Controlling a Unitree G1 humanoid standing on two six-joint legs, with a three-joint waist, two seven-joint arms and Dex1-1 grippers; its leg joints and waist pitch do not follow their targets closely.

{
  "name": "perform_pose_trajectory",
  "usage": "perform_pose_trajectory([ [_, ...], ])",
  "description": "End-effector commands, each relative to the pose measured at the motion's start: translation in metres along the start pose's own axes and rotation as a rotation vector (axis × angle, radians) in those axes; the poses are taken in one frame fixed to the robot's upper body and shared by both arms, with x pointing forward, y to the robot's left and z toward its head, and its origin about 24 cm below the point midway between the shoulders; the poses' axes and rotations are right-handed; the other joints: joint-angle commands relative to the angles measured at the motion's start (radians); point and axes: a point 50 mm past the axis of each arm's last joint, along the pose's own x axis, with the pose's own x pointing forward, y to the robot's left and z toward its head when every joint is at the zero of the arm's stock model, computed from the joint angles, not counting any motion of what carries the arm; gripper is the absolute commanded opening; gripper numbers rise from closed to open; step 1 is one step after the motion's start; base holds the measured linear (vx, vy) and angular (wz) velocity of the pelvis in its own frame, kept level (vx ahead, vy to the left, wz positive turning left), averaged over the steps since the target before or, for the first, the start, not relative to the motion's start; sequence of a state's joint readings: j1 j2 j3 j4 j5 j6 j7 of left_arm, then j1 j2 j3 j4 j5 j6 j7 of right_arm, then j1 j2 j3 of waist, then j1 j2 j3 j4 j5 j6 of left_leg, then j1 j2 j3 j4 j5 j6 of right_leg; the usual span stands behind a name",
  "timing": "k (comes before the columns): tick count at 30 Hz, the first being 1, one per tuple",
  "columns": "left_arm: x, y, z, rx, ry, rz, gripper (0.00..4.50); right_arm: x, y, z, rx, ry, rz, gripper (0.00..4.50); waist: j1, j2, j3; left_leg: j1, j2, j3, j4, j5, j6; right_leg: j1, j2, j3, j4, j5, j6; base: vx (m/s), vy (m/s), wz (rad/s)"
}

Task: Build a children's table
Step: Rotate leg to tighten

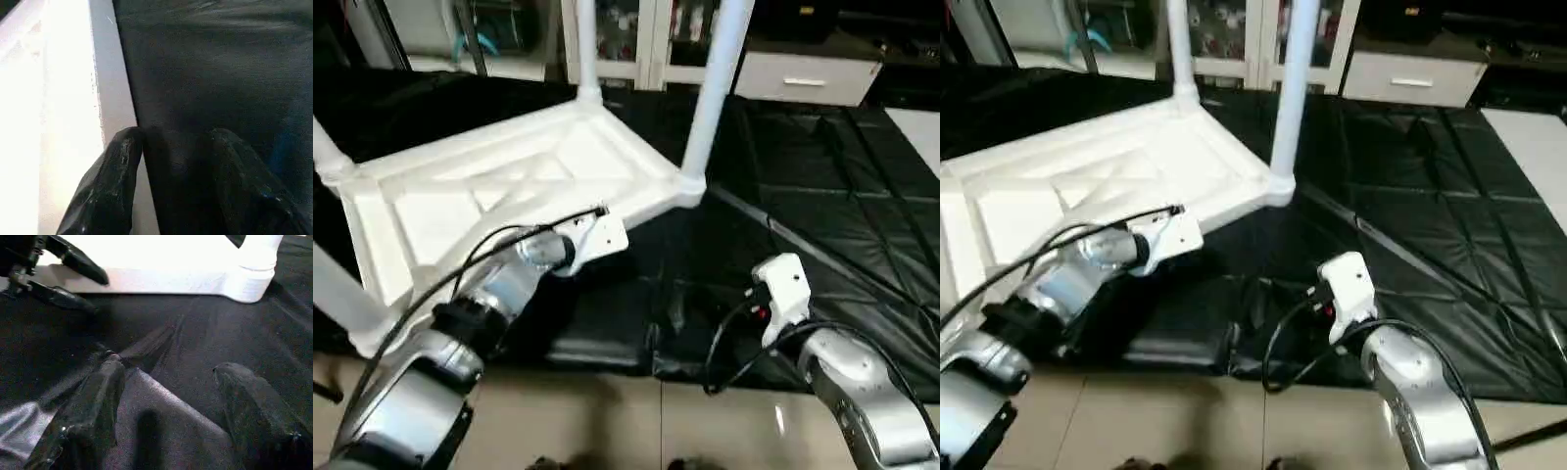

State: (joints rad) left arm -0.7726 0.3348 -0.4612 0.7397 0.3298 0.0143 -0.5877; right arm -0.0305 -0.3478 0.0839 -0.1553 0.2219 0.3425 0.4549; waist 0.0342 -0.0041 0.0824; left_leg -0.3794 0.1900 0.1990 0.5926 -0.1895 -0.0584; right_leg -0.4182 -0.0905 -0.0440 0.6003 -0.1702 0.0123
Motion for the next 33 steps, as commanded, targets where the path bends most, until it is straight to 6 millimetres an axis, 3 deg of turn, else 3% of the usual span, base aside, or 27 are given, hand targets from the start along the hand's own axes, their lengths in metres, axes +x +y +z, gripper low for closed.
perform_pose_trajectory([
  [1,0.002,0.004,-0.005,0.034,0.026,0.069,2.44,-0.003,-0.002,0.002,-0.01,-0.006,-0.02,3.19,0.006,-0.013,-0.078,0.01,0.03,-0.017,-0.062,-0.128,0.081,0.054,-0.042,0.037,-0.058,-0.076,-0.231,0.0,0.0,0.0],
  [5,0.008,0.0,-0.014,0.026,0.049,0.185,2.44,-0.002,-0.001,0.002,-0.009,-0.006,-0.023,3.19,0.007,-0.016,-0.076,0.008,0.032,-0.017,-0.062,-0.137,0.096,0.055,-0.044,0.036,-0.058,-0.073,-0.244,0.0,0.0,0.0],
  [8,0.006,-0.001,-0.023,0.024,0.071,0.285,2.44,-0.003,0.002,0.002,-0.009,-0.005,-0.019,3.19,0.006,-0.022,-0.072,0.008,0.033,-0.019,-0.065,-0.185,0.082,0.052,-0.046,0.035,-0.069,-0.183,-0.215,0.0,0.0,0.0],
  [12,0.002,0.002,-0.023,-0.096,-0.03,0.388,2.44,-0.002,0.005,0.002,-0.009,-0.006,-0.01,3.19,0.003,-0.021,-0.071,0.004,0.031,-0.022,-0.067,-0.192,0.074,0.052,-0.046,0.033,-0.073,-0.215,-0.194,0.0,0.0,0.0],
  [15,0.0,-0.001,-0.013,-0.304,-0.194,0.371,2.44,-0.002,0.007,0.004,-0.001,-0.019,0.004,3.19,0.007,-0.016,-0.07,0.009,0.032,-0.02,-0.067,-0.189,0.075,0.045,-0.046,0.034,-0.072,-0.193,-0.218,0.0,0.0,0.0],
  [17,-0.014,-0.007,-0.003,-0.476,-0.354,0.232,2.44,-0.003,0.009,0.008,0.008,-0.034,0.02,3.19,0.009,-0.019,-0.068,0.01,0.039,-0.018,-0.069,-0.178,0.078,0.042,-0.048,0.035,-0.063,-0.149,-0.254,0.0,0.0,0.0],
  [19,-0.017,-0.007,-0.002,-0.483,-0.37,0.215,2.44,-0.004,0.009,0.008,0.008,-0.034,0.021,3.19,0.009,-0.014,-0.069,0.013,0.039,-0.014,-0.067,-0.166,0.089,0.038,-0.041,0.034,-0.06,-0.115,-0.265,0.0,0.0,0.0],
  [22,-0.028,0.013,-0.008,-0.486,-0.334,0.283,2.44,-0.003,0.008,0.007,0.009,-0.031,0.025,3.19,0.013,-0.019,-0.064,0.012,0.037,-0.013,-0.069,-0.184,0.09,0.04,-0.042,0.035,-0.063,-0.146,-0.24,0.0,0.0,0.0],
  [23,-0.029,0.017,-0.011,-0.501,-0.321,0.305,2.44,-0.003,0.007,0.007,0.009,-0.03,0.025,3.19,0.013,-0.017,-0.062,0.013,0.037,-0.014,-0.071,-0.193,0.077,0.04,-0.042,0.036,-0.065,-0.172,-0.226,0.0,0.0,0.0],
  [27,-0.038,0.046,-0.032,-0.687,-0.23,0.491,2.44,-0.001,0.006,0.008,0.002,-0.019,0.032,3.19,0.015,-0.019,-0.062,0.017,0.032,-0.014,-0.07,-0.202,0.053,0.038,-0.04,0.036,-0.068,-0.2,-0.206,0.0,0.0,0.0],
  [29,-0.042,0.052,-0.04,-0.727,-0.193,0.529,2.44,-0.001,0.006,0.008,-0.004,-0.011,0.035,3.19,0.015,-0.018,-0.064,0.015,0.031,-0.017,-0.07,-0.187,0.047,0.044,-0.041,0.035,-0.063,-0.181,-0.203,0.0,0.0,0.0],
  [33,-0.051,0.061,-0.059,-0.791,-0.08,0.592,2.44,-0.001,0.005,0.007,-0.017,0.014,0.039,3.19,0.014,-0.02,-0.071,0.012,0.028,-0.016,-0.062,-0.104,0.073,0.049,-0.038,0.035,-0.05,-0.063,-0.22,0.0,0.0,0.0],
])
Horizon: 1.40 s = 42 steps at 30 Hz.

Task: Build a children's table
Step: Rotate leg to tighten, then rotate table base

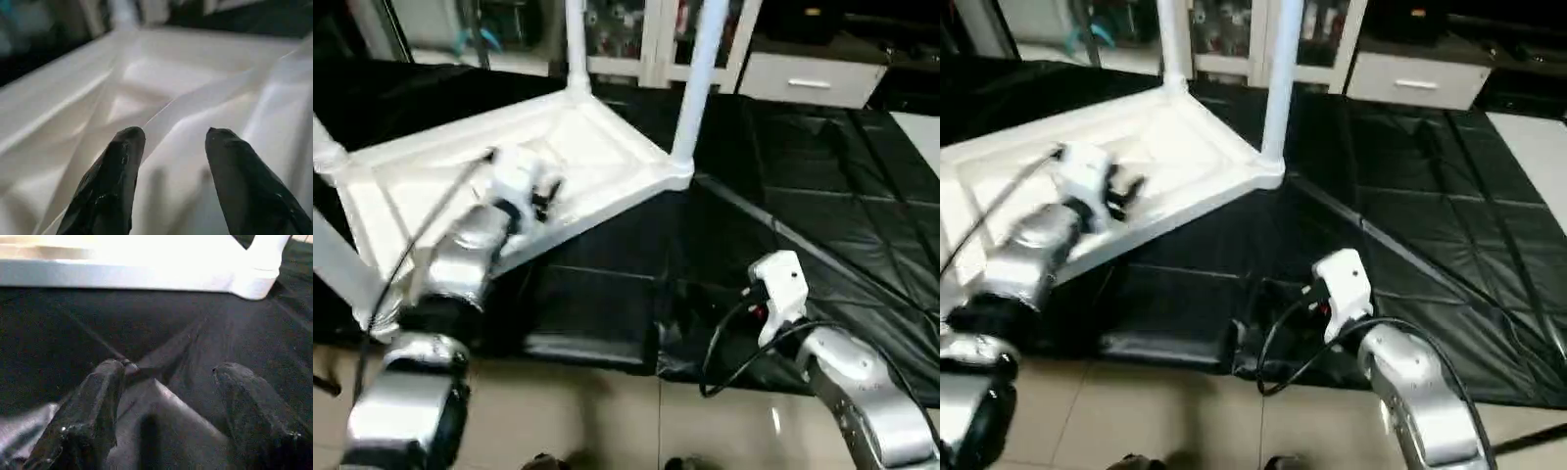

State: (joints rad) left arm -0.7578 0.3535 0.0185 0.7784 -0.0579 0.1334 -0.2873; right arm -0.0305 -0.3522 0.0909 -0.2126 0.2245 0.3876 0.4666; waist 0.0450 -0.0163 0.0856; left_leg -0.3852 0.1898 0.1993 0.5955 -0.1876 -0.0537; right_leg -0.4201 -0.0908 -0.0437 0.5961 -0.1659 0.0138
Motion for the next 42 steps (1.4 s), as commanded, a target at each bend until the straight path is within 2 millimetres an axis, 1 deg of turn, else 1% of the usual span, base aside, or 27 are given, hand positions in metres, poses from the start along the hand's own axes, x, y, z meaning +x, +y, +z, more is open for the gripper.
perform_pose_trajectory([
  [1,0.0,0.008,-0.004,-0.014,0.058,0.038,2.44,0.0,0.0,-0.001,-0.007,0.023,0.011,3.19,0.004,-0.004,-0.074,0.018,0.028,-0.016,-0.065,-0.099,0.075,0.051,-0.038,0.034,-0.046,-0.054,-0.231,0.0,0.0,0.0],
  [2,0.0,0.011,-0.005,-0.015,0.08,0.047,2.44,-0.001,-0.001,-0.001,-0.008,0.026,0.013,3.19,0.005,-0.004,-0.074,0.019,0.028,-0.016,-0.065,-0.101,0.076,0.05,-0.039,0.034,-0.046,-0.053,-0.235,0.0,0.0,0.0],
  [4,0.001,0.01,-0.001,-0.08,0.073,-0.016,2.44,-0.003,-0.002,0.0,-0.011,0.031,0.019,3.19,0.007,-0.004,-0.072,0.021,0.03,-0.015,-0.067,-0.121,0.072,0.051,-0.041,0.035,-0.05,-0.08,-0.244,0.0,0.0,0.0],
  [5,0.001,0.007,0.004,-0.124,0.053,-0.074,2.44,-0.004,-0.002,0.0,-0.013,0.033,0.021,3.19,0.008,0.0,-0.071,0.022,0.031,-0.015,-0.068,-0.13,0.069,0.049,-0.042,0.035,-0.051,-0.09,-0.248,0.0,0.0,0.0],
  [6,0.0,0.0,0.015,-0.181,0.011,-0.21,2.44,-0.006,-0.004,0.001,-0.015,0.037,0.029,3.19,0.011,0.0,-0.069,0.027,0.033,-0.013,-0.069,-0.15,0.062,0.045,-0.042,0.036,-0.055,-0.11,-0.251,0.0,0.0,0.0],
  [7,0.0,-0.003,0.018,-0.181,-0.001,-0.252,2.44,-0.006,-0.004,0.001,-0.016,0.039,0.032,3.19,0.016,-0.001,-0.068,0.027,0.034,-0.012,-0.071,-0.156,0.052,0.045,-0.044,0.037,-0.054,-0.123,-0.258,0.0,0.0,0.0],
  [8,-0.002,-0.006,0.021,-0.173,-0.011,-0.309,2.44,-0.007,-0.005,0.001,-0.02,0.042,0.036,3.19,0.019,0.0,-0.066,0.03,0.036,-0.013,-0.072,-0.164,0.047,0.042,-0.045,0.037,-0.055,-0.126,-0.259,0.0,0.0,0.0],
  [9,-0.005,-0.008,0.024,-0.15,-0.019,-0.365,2.44,-0.008,-0.005,0.001,-0.023,0.045,0.042,3.19,0.019,-0.001,-0.066,0.027,0.037,-0.013,-0.073,-0.165,0.043,0.046,-0.045,0.037,-0.052,-0.12,-0.261,0.0,0.0,0.0],
  [11,-0.014,-0.018,0.026,-0.056,-0.008,-0.549,2.44,-0.01,-0.004,0.002,-0.031,0.054,0.079,3.19,0.021,-0.002,-0.066,0.024,0.038,-0.016,-0.075,-0.157,0.042,0.05,-0.048,0.037,-0.049,-0.116,-0.254,0.0,0.0,0.0],
  [12,-0.021,-0.024,0.02,0.025,0.041,-0.65,2.44,-0.012,-0.002,0.002,-0.037,0.065,0.116,3.19,0.019,-0.001,-0.067,0.024,0.038,-0.015,-0.074,-0.151,0.045,0.049,-0.047,0.037,-0.047,-0.106,-0.251,0.0,0.0,0.0],
  [13,-0.023,-0.025,0.017,0.053,0.064,-0.688,2.44,-0.013,-0.001,0.002,-0.039,0.069,0.131,3.19,0.018,-0.002,-0.066,0.023,0.039,-0.017,-0.076,-0.147,0.048,0.053,-0.049,0.038,-0.047,-0.103,-0.247,0.0,0.0,0.0],
  [14,-0.025,-0.026,0.012,0.088,0.103,-0.702,2.44,-0.014,0.001,0.002,-0.046,0.078,0.156,3.19,0.014,-0.003,-0.064,0.019,0.037,-0.014,-0.076,-0.149,0.049,0.051,-0.045,0.039,-0.048,-0.107,-0.243,0.0,0.0,0.0],
  [16,-0.025,-0.024,0.005,0.142,0.156,-0.692,2.44,-0.015,0.004,0.002,-0.054,0.093,0.191,3.19,0.012,-0.001,-0.065,0.021,0.036,-0.014,-0.074,-0.162,0.045,0.051,-0.047,0.039,-0.052,-0.131,-0.236,0.0,0.0,0.0],
  [17,-0.024,-0.021,-0.002,0.205,0.205,-0.664,2.44,-0.016,0.008,0.003,-0.058,0.103,0.228,3.19,0.011,-0.002,-0.064,0.021,0.037,-0.014,-0.075,-0.167,0.044,0.051,-0.046,0.039,-0.054,-0.14,-0.23,0.0,0.0,0.0],
  [18,-0.023,-0.02,-0.006,0.226,0.228,-0.644,2.44,-0.017,0.01,0.004,-0.056,0.105,0.248,3.19,0.011,-0.002,-0.064,0.023,0.037,-0.015,-0.075,-0.18,0.04,0.051,-0.046,0.04,-0.057,-0.161,-0.219,0.0,0.0,0.0],
  [20,-0.02,-0.016,-0.01,0.256,0.26,-0.58,2.44,-0.017,0.015,0.007,-0.058,0.106,0.284,3.19,0.012,-0.001,-0.065,0.023,0.037,-0.017,-0.077,-0.192,0.032,0.05,-0.047,0.04,-0.057,-0.176,-0.211,0.0,0.0,0.0],
  [21,-0.019,-0.014,-0.012,0.265,0.271,-0.552,2.44,-0.018,0.016,0.008,-0.062,0.106,0.298,3.19,0.013,-0.001,-0.064,0.024,0.039,-0.019,-0.078,-0.199,0.026,0.051,-0.048,0.039,-0.058,-0.182,-0.211,0.0,0.0,0.0],
  [22,-0.018,-0.013,-0.012,0.277,0.281,-0.531,2.44,-0.018,0.017,0.008,-0.068,0.106,0.305,3.19,0.013,0.001,-0.063,0.026,0.04,-0.018,-0.079,-0.215,0.019,0.046,-0.047,0.04,-0.059,-0.196,-0.211,0.0,0.0,0.0],
  [23,-0.018,-0.012,-0.013,0.283,0.289,-0.521,2.44,-0.018,0.018,0.009,-0.07,0.107,0.308,3.19,0.013,-0.001,-0.063,0.024,0.039,-0.019,-0.08,-0.221,0.012,0.048,-0.047,0.04,-0.059,-0.204,-0.209,0.0,0.0,0.0],
  [28,-0.016,-0.016,-0.012,0.294,0.288,-0.519,2.44,-0.019,0.019,0.01,-0.073,0.11,0.317,3.19,0.01,-0.001,-0.061,0.023,0.038,-0.02,-0.081,-0.244,0.004,0.045,-0.048,0.04,-0.066,-0.252,-0.199,0.0,0.0,0.0],
  [29,-0.015,-0.018,-0.008,0.278,0.265,-0.528,2.44,-0.02,0.019,0.01,-0.073,0.113,0.32,3.19,0.01,0.0,-0.061,0.024,0.038,-0.02,-0.081,-0.247,0.003,0.044,-0.048,0.04,-0.066,-0.254,-0.199,0.0,0.0,0.0],
  [30,-0.015,-0.02,-0.005,0.261,0.241,-0.532,2.44,-0.021,0.019,0.01,-0.072,0.114,0.322,3.19,0.01,-0.001,-0.061,0.024,0.038,-0.02,-0.081,-0.246,0.003,0.043,-0.048,0.04,-0.066,-0.251,-0.2,0.0,0.0,0.0],
  [32,-0.015,-0.022,0.0,0.239,0.205,-0.544,2.44,-0.021,0.019,0.011,-0.073,0.115,0.322,3.19,0.011,0.001,-0.062,0.024,0.038,-0.02,-0.081,-0.237,0.005,0.043,-0.046,0.04,-0.064,-0.231,-0.205,0.0,0.0,0.0],
  [34,-0.014,-0.023,0.008,0.21,0.151,-0.547,2.44,-0.022,0.018,0.011,-0.073,0.115,0.323,3.19,0.013,0.0,-0.065,0.023,0.038,-0.02,-0.079,-0.215,0.01,0.046,-0.045,0.039,-0.059,-0.187,-0.218,0.0,0.0,0.0],
  [36,-0.014,-0.019,0.013,0.222,0.117,-0.524,2.44,-0.022,0.018,0.012,-0.071,0.109,0.323,3.19,0.014,0.0,-0.066,0.022,0.037,-0.019,-0.077,-0.204,0.017,0.047,-0.046,0.039,-0.056,-0.159,-0.227,0.0,0.0,0.0],
  [39,-0.014,-0.016,0.013,0.22,0.111,-0.501,2.44,-0.022,0.019,0.015,-0.066,0.098,0.333,3.19,0.014,0.0,-0.068,0.021,0.037,-0.018,-0.075,-0.183,0.031,0.049,-0.044,0.038,-0.052,-0.126,-0.234,0.0,0.0,0.0],
  [42,-0.014,-0.012,0.002,0.237,0.178,-0.489,2.44,-0.022,0.02,0.015,-0.069,0.1,0.343,3.19,0.014,0.0,-0.068,0.022,0.036,-0.017,-0.074,-0.168,0.038,0.049,-0.044,0.038,-0.051,-0.112,-0.238,0.0,0.0,0.0],
])
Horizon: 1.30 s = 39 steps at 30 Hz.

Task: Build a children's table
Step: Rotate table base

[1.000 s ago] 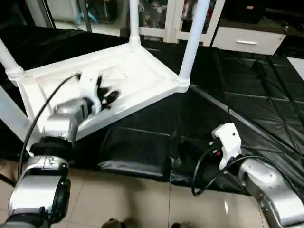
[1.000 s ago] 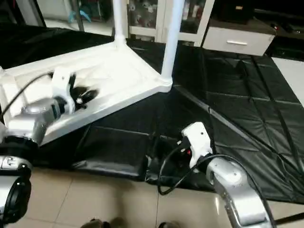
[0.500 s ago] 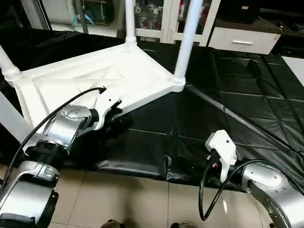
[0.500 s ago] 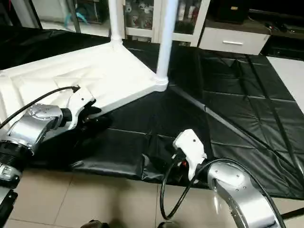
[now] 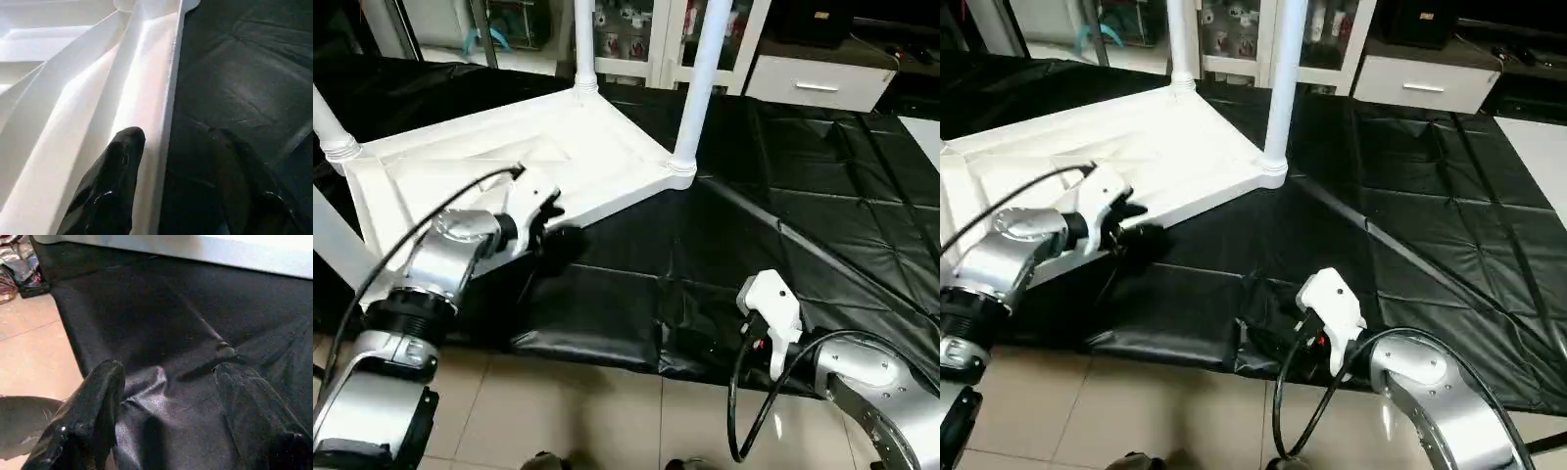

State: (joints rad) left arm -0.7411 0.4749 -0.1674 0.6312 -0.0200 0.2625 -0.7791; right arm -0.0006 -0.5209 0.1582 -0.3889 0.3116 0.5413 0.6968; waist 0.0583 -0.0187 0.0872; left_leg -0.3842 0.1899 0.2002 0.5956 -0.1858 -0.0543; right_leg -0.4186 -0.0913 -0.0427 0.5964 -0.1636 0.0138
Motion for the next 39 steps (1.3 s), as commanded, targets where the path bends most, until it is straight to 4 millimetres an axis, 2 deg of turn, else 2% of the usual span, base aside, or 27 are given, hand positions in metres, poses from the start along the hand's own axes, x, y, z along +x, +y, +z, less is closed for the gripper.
perform_pose_trajectory([
  [1,-0.001,0.004,-0.01,0.02,0.074,0.025,2.44,-0.003,-0.001,0.006,-0.018,-0.012,-0.005,3.19,0.001,0.004,-0.071,0.022,0.036,-0.018,-0.074,-0.169,0.039,0.048,-0.044,0.037,-0.051,-0.115,-0.238,0.0,0.0,0.0],
  [5,-0.001,0.005,-0.025,0.034,0.159,0.042,2.44,-0.001,-0.002,0.009,-0.02,-0.028,-0.025,3.19,0.0,0.003,-0.07,0.022,0.036,-0.019,-0.075,-0.182,0.032,0.047,-0.044,0.037,-0.055,-0.143,-0.224,0.0,0.0,0.0],
  [7,0.0,0.005,-0.031,0.017,0.188,0.043,2.44,0.0,-0.003,0.012,-0.024,-0.042,-0.039,3.19,0.001,0.005,-0.072,0.024,0.036,-0.019,-0.075,-0.184,0.024,0.047,-0.045,0.038,-0.054,-0.141,-0.229,0.0,0.0,0.0],
  [8,0.0,0.005,-0.035,0.008,0.204,0.046,2.27,0.0,-0.004,0.013,-0.024,-0.049,-0.049,3.19,0.002,0.007,-0.072,0.024,0.037,-0.02,-0.075,-0.183,0.022,0.047,-0.045,0.038,-0.054,-0.136,-0.231,0.0,0.0,0.0],
  [10,0.0,0.005,-0.038,0.002,0.218,0.05,2.08,-0.001,-0.005,0.015,-0.023,-0.055,-0.059,3.19,0.001,0.006,-0.072,0.025,0.036,-0.019,-0.076,-0.188,0.019,0.047,-0.044,0.037,-0.052,-0.129,-0.237,0.0,0.0,0.0],
  [12,0.001,0.005,-0.037,-0.003,0.215,0.045,2.04,-0.001,-0.006,0.015,-0.023,-0.054,-0.059,3.19,0.001,0.006,-0.073,0.025,0.037,-0.019,-0.075,-0.19,0.019,0.048,-0.046,0.038,-0.053,-0.128,-0.24,0.0,0.0,0.0],
  [15,0.002,0.004,-0.037,-0.003,0.212,0.031,1.76,-0.002,-0.006,0.015,-0.023,-0.05,-0.06,3.19,0.003,0.005,-0.076,0.023,0.036,-0.019,-0.073,-0.173,0.024,0.051,-0.046,0.038,-0.05,-0.11,-0.243,0.0,0.0,0.0],
  [22,0.006,-0.001,-0.037,0.011,0.197,-0.038,1.28,-0.003,-0.007,0.015,-0.026,-0.043,-0.072,3.19,0.005,0.006,-0.076,0.025,0.036,-0.019,-0.073,-0.193,0.018,0.049,-0.047,0.038,-0.054,-0.147,-0.238,0.0,0.0,0.0],
  [24,0.007,-0.003,-0.037,0.011,0.188,-0.051,1.08,-0.004,-0.008,0.014,-0.027,-0.042,-0.075,3.19,0.005,0.008,-0.081,0.025,0.037,-0.02,-0.072,-0.184,0.018,0.052,-0.048,0.038,-0.05,-0.129,-0.241,0.0,0.0,0.0],
  [27,0.009,-0.004,-0.036,0.013,0.181,-0.055,0.9,-0.005,-0.008,0.014,-0.027,-0.041,-0.079,3.19,0.007,0.007,-0.083,0.025,0.036,-0.018,-0.068,-0.156,0.029,0.052,-0.045,0.037,-0.044,-0.073,-0.256,0.0,0.0,0.0],
  [30,0.011,-0.006,-0.037,0.027,0.184,-0.073,0.64,-0.006,-0.008,0.013,-0.027,-0.039,-0.085,3.19,0.008,0.009,-0.085,0.025,0.035,-0.017,-0.066,-0.146,0.038,0.054,-0.047,0.037,-0.044,-0.061,-0.262,0.0,0.0,0.0],
  [39,0.015,-0.008,-0.035,0.078,0.175,-0.097,0.13,-0.007,-0.009,0.013,-0.028,-0.038,-0.095,3.19,0.008,0.008,-0.084,0.025,0.035,-0.018,-0.068,-0.192,0.026,0.053,-0.048,0.038,-0.051,-0.135,-0.248,0.0,0.0,0.0],
])
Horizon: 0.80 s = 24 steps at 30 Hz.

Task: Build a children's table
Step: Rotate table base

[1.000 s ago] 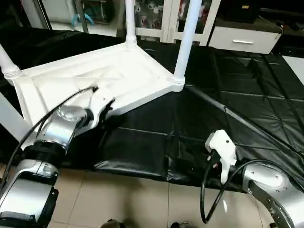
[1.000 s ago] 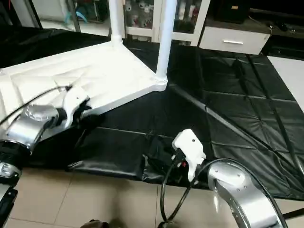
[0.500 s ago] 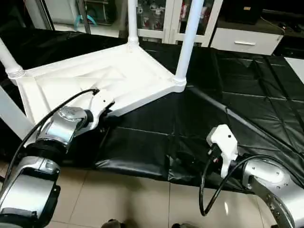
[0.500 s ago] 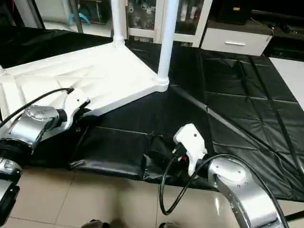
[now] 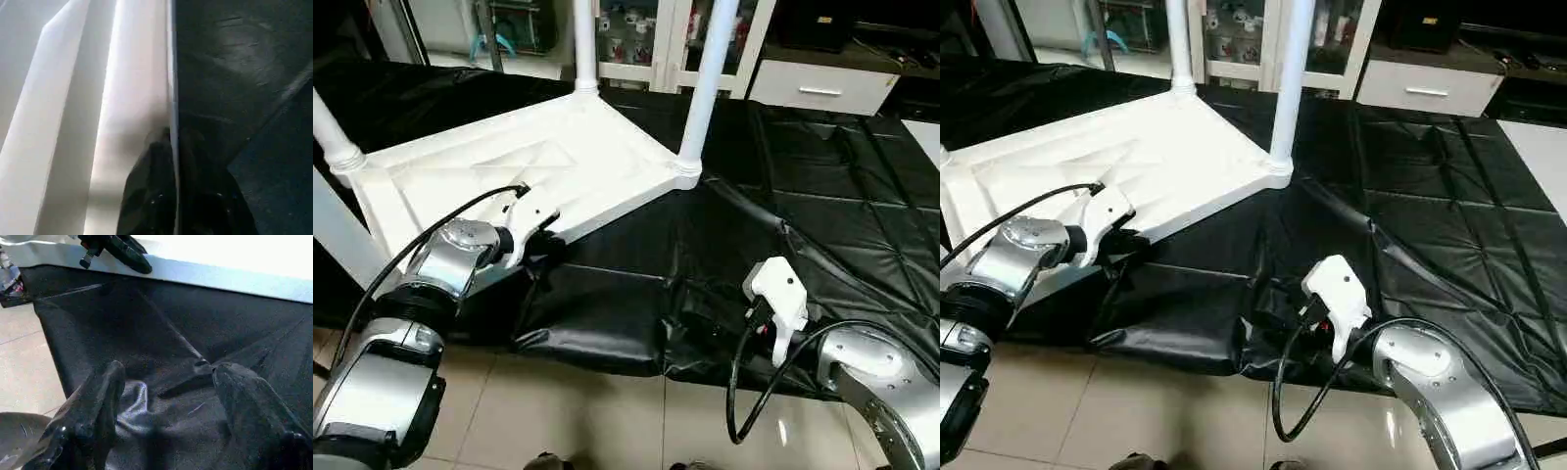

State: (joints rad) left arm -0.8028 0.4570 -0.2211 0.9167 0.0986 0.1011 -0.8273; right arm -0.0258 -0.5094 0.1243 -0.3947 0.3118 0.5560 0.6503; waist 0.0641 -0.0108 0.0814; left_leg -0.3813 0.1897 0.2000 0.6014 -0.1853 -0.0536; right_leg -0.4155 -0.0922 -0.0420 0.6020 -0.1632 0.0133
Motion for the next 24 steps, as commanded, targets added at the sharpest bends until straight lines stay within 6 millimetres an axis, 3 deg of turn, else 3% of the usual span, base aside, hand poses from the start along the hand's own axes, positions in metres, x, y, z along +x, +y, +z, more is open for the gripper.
perform_pose_trajectory([
  [1,0.009,-0.009,0.0,0.052,0.007,-0.048,0.08,-0.005,-0.001,0.005,-0.018,-0.013,-0.024,3.19,0.002,0.002,-0.076,0.023,0.034,-0.019,-0.075,-0.201,0.024,0.049,-0.047,0.037,-0.061,-0.153,-0.24,0.0,0.0,0.0],
  [6,0.018,-0.018,0.012,0.171,-0.044,-0.096,0.03,-0.007,-0.002,0.005,-0.021,-0.015,-0.034,3.19,0.007,0.005,-0.08,0.024,0.036,-0.019,-0.073,-0.179,0.027,0.049,-0.046,0.037,-0.055,-0.109,-0.245,0.0,0.0,0.0],
  [9,0.025,-0.026,0.022,0.278,-0.073,-0.117,0.03,-0.009,-0.002,0.005,-0.022,-0.014,-0.043,3.19,0.02,0.011,-0.083,0.028,0.037,-0.017,-0.069,-0.17,0.038,0.049,-0.047,0.039,-0.053,-0.07,-0.245,0.0,0.0,0.0],
  [11,0.031,-0.032,0.033,0.338,-0.118,-0.138,0.03,-0.011,-0.002,0.004,-0.022,-0.012,-0.05,3.19,0.028,0.011,-0.081,0.032,0.038,-0.015,-0.071,-0.193,0.033,0.045,-0.047,0.038,-0.059,-0.1,-0.244,0.0,0.0,0.0],
  [12,0.034,-0.036,0.039,0.358,-0.143,-0.15,0.03,-0.012,-0.002,0.004,-0.022,-0.011,-0.054,3.19,0.031,0.018,-0.08,0.033,0.038,-0.016,-0.071,-0.204,0.028,0.044,-0.046,0.039,-0.061,-0.112,-0.244,0.0,0.0,0.0],
  [14,0.036,-0.04,0.045,0.389,-0.168,-0.158,0.03,-0.012,-0.002,0.004,-0.022,-0.011,-0.057,3.19,0.037,0.013,-0.079,0.04,0.04,-0.014,-0.073,-0.237,0.016,0.039,-0.046,0.039,-0.066,-0.143,-0.24,0.0,0.0,0.0],
  [16,0.043,-0.051,0.063,0.458,-0.246,-0.183,0.03,-0.013,-0.001,0.004,-0.021,-0.011,-0.067,3.19,0.043,0.025,-0.077,0.045,0.042,-0.015,-0.077,-0.275,-0.003,0.036,-0.047,0.041,-0.071,-0.174,-0.235,0.0,0.0,0.0],
  [17,0.043,-0.052,0.063,0.46,-0.249,-0.184,0.03,-0.013,-0.001,0.004,-0.021,-0.011,-0.067,3.19,0.043,0.023,-0.076,0.047,0.043,-0.014,-0.078,-0.284,-0.005,0.034,-0.046,0.041,-0.074,-0.179,-0.232,0.0,0.0,0.0],
  [21,0.053,-0.076,0.094,0.555,-0.413,-0.227,0.03,-0.015,0.0,0.003,-0.02,-0.011,-0.08,3.19,0.048,0.022,-0.08,0.038,0.042,-0.017,-0.078,-0.263,0.003,0.044,-0.052,0.041,-0.071,-0.157,-0.221,0.0,0.0,0.0],
  [24,0.057,-0.088,0.107,0.585,-0.482,-0.232,0.03,-0.015,0.0,0.003,-0.02,-0.012,-0.085,3.19,0.049,0.018,-0.083,0.025,0.039,-0.018,-0.074,-0.209,0.036,0.052,-0.055,0.038,-0.065,-0.115,-0.217,0.0,0.0,0.0],
])
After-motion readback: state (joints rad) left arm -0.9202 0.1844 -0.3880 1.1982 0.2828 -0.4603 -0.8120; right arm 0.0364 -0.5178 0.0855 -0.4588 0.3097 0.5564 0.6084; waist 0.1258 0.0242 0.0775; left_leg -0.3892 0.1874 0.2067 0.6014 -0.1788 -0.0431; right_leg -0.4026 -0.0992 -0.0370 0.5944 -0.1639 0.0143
